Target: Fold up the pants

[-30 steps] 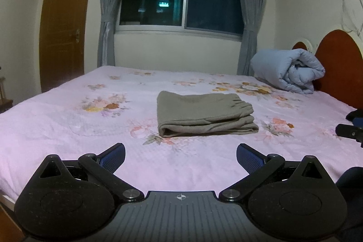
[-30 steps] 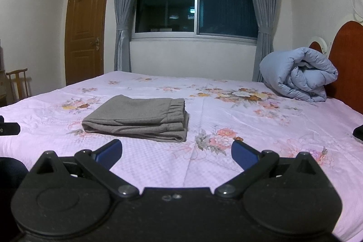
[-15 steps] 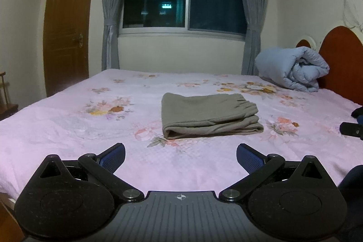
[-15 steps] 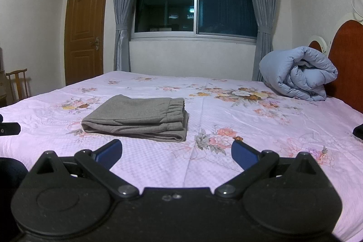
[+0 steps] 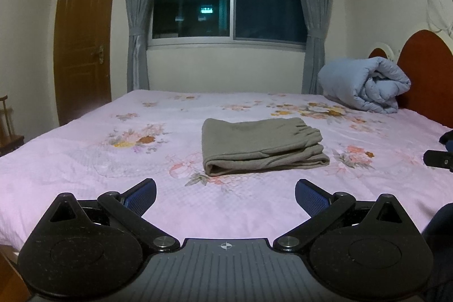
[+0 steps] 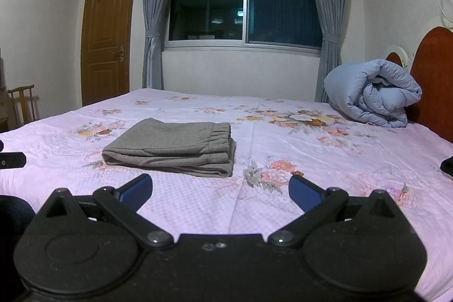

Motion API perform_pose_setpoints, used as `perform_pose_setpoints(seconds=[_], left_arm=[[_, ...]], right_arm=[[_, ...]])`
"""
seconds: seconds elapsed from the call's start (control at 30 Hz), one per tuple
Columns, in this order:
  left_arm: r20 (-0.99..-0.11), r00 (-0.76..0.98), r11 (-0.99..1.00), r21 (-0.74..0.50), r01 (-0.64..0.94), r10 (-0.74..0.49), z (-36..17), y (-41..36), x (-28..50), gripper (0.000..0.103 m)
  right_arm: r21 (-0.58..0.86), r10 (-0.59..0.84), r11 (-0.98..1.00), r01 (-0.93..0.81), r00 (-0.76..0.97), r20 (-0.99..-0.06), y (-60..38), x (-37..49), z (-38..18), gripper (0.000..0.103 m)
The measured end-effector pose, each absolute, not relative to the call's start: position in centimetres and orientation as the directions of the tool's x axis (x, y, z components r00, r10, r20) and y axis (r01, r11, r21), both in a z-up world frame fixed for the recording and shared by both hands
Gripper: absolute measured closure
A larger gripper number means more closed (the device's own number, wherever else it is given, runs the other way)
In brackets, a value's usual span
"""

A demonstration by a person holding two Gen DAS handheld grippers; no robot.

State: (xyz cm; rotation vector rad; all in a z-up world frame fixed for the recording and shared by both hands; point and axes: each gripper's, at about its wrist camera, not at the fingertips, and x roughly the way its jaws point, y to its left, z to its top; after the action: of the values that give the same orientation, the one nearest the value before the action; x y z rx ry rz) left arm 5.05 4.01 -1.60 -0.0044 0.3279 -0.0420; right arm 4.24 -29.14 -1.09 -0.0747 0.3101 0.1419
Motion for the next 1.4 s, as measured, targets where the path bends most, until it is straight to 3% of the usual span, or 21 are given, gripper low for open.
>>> perform_pose_setpoints(seconds=[0.9,1.4], left_arm=[[-0.308,0.950,0.998,0.000,0.064,-0.061,-1.47,3.79,5.01,0.000],[-0.257,0.963,0.996,-0.022,0.082,-0.084,-1.36,3.88,4.32,0.000]], right_arm=[[-0.053,0.127,0.987,-0.151,0.942,-0.309,-29.10,4.25,-1.09,0.006],[-0.055,0.129,0.987,-0.153,0.942,-0.310,-29.16,4.23,-1.15,0.006]])
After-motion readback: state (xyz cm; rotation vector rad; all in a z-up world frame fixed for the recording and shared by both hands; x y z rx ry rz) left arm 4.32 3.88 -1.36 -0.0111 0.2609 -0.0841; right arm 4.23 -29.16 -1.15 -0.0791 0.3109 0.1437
